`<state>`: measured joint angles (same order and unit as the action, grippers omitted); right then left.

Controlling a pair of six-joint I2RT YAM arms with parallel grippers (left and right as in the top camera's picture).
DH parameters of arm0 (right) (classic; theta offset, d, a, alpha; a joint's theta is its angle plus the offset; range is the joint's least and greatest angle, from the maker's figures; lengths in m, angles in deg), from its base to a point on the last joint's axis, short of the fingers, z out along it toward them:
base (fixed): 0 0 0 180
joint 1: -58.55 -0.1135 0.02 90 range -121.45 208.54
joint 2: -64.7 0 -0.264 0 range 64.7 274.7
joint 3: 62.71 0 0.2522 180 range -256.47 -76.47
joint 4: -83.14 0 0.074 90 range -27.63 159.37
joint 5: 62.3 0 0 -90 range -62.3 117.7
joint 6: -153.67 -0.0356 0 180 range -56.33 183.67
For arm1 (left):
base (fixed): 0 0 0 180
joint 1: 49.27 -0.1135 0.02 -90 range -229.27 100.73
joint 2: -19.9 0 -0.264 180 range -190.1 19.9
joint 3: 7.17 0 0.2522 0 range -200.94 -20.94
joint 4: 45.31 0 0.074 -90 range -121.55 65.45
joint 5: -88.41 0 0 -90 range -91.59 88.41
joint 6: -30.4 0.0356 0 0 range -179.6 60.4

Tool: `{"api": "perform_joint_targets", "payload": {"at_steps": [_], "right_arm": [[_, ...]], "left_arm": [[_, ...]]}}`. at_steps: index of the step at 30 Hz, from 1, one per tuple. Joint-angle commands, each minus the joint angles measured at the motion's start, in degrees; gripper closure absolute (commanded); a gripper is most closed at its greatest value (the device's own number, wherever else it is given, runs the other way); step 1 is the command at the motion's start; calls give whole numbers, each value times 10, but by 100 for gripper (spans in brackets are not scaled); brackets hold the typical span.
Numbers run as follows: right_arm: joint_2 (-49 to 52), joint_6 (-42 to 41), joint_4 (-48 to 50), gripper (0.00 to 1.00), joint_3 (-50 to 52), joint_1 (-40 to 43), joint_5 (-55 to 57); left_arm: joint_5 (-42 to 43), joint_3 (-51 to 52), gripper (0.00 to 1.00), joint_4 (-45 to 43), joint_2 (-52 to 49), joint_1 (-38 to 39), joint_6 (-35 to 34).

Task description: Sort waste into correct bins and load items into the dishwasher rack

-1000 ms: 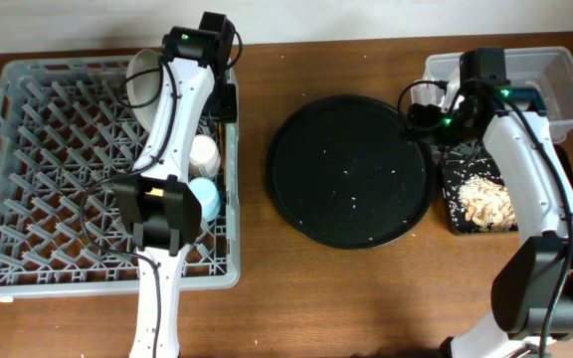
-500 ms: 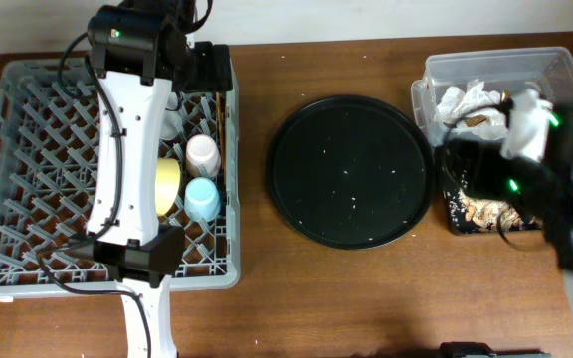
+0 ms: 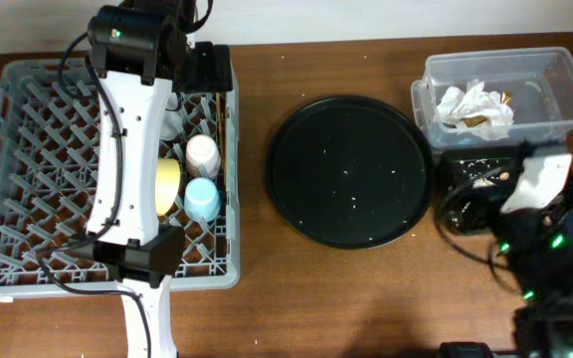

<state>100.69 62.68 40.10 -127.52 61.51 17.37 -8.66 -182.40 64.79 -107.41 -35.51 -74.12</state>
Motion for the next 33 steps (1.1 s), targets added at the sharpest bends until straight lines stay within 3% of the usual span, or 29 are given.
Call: {"api": "perform_joint_targets", "payload": {"at_steps": [1,5,9,33], "right_arm": [[-143,8,130,2,215,-3,7],[-292,8,225,2,412,-3,6],[-358,7,270,2,506,-4,5],[-358,8,257,2,507,-3,16]], "left_arm": [[2,-2,1,0,-3,1,5],[2,-2,1,0,-3,1,5],[2,-1,1,0,-3,1,5],[2,-2,1,0,-3,2,5]]}}
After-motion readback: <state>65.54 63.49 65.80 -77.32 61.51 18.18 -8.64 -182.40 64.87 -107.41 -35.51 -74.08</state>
